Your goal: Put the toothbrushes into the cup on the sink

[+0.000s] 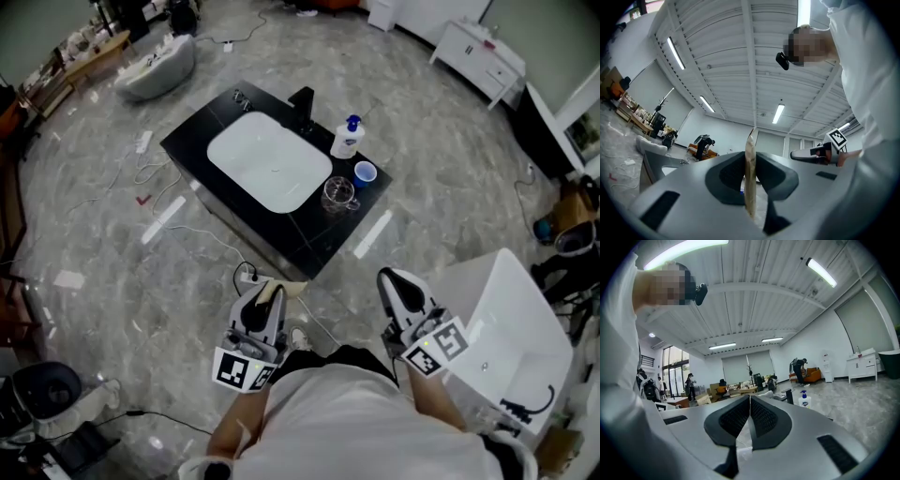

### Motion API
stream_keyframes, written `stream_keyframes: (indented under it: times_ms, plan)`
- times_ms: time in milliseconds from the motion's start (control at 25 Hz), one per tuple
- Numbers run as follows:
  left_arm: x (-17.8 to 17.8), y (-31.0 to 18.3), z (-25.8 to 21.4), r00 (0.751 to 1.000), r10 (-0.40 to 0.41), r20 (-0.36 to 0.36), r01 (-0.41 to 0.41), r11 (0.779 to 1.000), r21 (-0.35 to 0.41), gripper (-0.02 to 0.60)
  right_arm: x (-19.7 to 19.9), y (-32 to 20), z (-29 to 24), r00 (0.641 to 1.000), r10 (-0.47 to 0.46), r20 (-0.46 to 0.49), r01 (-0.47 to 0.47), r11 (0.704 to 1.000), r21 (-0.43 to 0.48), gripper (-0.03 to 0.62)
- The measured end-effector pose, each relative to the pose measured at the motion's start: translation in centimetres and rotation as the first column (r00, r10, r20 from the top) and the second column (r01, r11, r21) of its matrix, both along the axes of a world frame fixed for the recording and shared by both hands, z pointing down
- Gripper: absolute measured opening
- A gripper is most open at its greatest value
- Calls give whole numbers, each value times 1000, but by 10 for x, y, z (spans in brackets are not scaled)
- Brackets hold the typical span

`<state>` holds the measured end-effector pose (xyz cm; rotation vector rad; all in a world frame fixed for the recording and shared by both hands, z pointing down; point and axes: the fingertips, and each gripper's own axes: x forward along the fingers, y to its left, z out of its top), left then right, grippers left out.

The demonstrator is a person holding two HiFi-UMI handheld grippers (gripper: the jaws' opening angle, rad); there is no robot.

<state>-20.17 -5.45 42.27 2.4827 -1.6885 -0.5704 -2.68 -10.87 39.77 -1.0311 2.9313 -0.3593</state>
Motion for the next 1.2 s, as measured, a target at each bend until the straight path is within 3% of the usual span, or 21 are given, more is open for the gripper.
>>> stream_keyframes:
  times_ms: [360, 720, 1200]
  plan:
    - [-6, -2, 1, 1000, 25, -18, -25, 1000, 5, 55, -3, -3, -5, 999, 25, -22, -24, 1000, 13, 37]
    - [-1, -15, -15, 999, 34, 18, -35, 999, 28, 55, 1, -12, -11, 1000, 18, -1, -18, 999, 28, 37]
    - [48, -57, -23, 998, 2, 59, -4, 1000, 30, 55, 39, -60, -14, 999, -22, 43, 21, 999, 34, 37]
